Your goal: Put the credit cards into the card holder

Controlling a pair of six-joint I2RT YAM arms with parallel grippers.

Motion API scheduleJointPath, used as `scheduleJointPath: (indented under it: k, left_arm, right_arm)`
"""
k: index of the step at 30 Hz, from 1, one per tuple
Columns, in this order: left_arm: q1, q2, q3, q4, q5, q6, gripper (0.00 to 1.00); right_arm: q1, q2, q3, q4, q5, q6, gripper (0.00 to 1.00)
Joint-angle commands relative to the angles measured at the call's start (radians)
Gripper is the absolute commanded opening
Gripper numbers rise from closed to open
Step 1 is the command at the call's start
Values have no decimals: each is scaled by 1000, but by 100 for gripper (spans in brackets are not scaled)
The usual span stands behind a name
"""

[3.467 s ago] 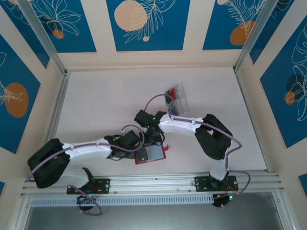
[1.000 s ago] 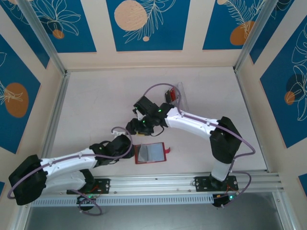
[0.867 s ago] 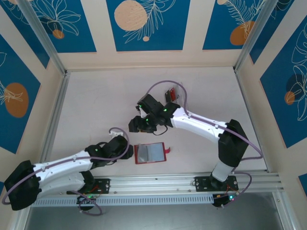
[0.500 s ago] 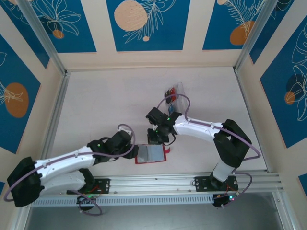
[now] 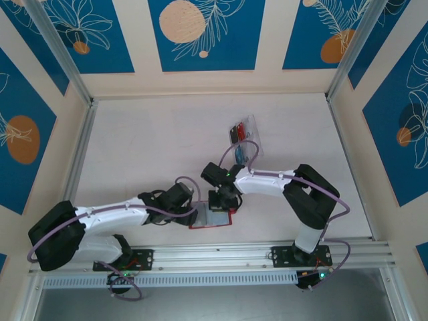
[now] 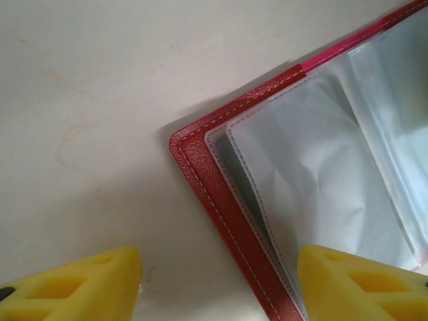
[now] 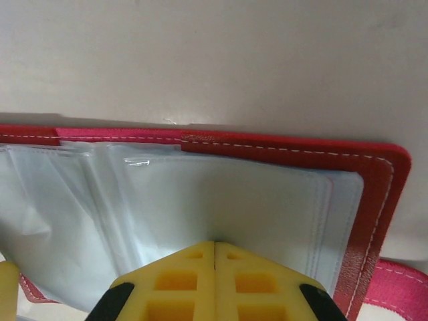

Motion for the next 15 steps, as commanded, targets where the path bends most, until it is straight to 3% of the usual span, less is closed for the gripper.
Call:
scheduleJointPath:
  k: [1, 5, 15]
  left_arm:
    - [-5, 34, 34, -5, -16, 9, 58]
    - [-5, 66, 41, -28, -61, -12, 51]
    - [1, 82, 78, -26, -143, -79, 43]
  right_arm:
    - [-7, 82, -8, -10, 45, 13, 0]
    - [-32, 105, 4, 30, 57, -13, 0]
    - [-149, 113, 61, 69, 39, -122, 0]
